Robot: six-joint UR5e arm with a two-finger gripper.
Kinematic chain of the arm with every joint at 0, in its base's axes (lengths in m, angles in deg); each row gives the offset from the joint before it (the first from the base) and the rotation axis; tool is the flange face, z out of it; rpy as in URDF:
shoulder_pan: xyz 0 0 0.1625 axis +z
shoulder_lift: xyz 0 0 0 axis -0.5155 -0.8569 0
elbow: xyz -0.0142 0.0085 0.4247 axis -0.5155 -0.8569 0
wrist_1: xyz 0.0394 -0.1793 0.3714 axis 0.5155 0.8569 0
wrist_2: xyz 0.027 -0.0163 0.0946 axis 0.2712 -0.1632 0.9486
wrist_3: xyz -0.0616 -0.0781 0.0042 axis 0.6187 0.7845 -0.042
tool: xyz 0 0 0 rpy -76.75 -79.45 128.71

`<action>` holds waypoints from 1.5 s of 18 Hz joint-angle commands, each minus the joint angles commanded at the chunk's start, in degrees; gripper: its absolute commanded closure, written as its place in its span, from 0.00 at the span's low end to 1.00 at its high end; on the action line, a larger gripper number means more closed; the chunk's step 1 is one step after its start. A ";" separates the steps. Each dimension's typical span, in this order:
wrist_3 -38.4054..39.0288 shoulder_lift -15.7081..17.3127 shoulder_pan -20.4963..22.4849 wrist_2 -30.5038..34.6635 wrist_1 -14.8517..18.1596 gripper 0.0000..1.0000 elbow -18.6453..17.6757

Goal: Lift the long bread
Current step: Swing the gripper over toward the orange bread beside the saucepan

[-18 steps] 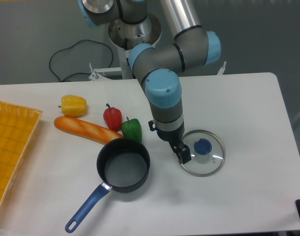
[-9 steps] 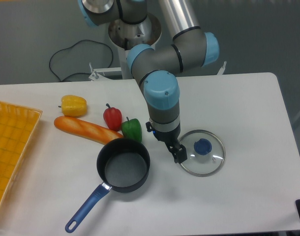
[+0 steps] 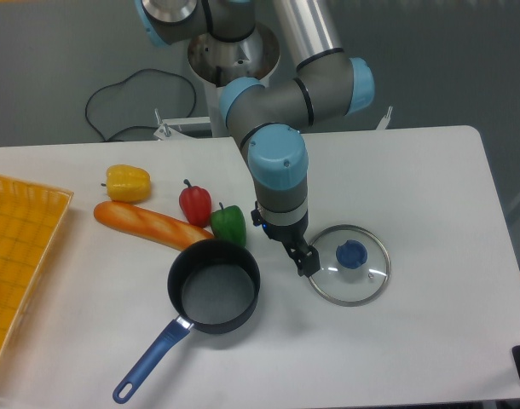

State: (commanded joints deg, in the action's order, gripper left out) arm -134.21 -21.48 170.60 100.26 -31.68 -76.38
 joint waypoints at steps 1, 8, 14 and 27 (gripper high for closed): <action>2.10 0.09 -0.17 0.00 0.00 0.00 -0.26; 19.17 0.27 -3.33 0.00 0.00 0.00 -0.71; 22.06 1.93 -9.05 1.14 0.18 0.00 -2.90; 27.00 3.78 -19.33 0.35 -0.26 0.00 0.17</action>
State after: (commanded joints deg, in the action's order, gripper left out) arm -107.21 -17.70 151.27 100.61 -31.94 -76.21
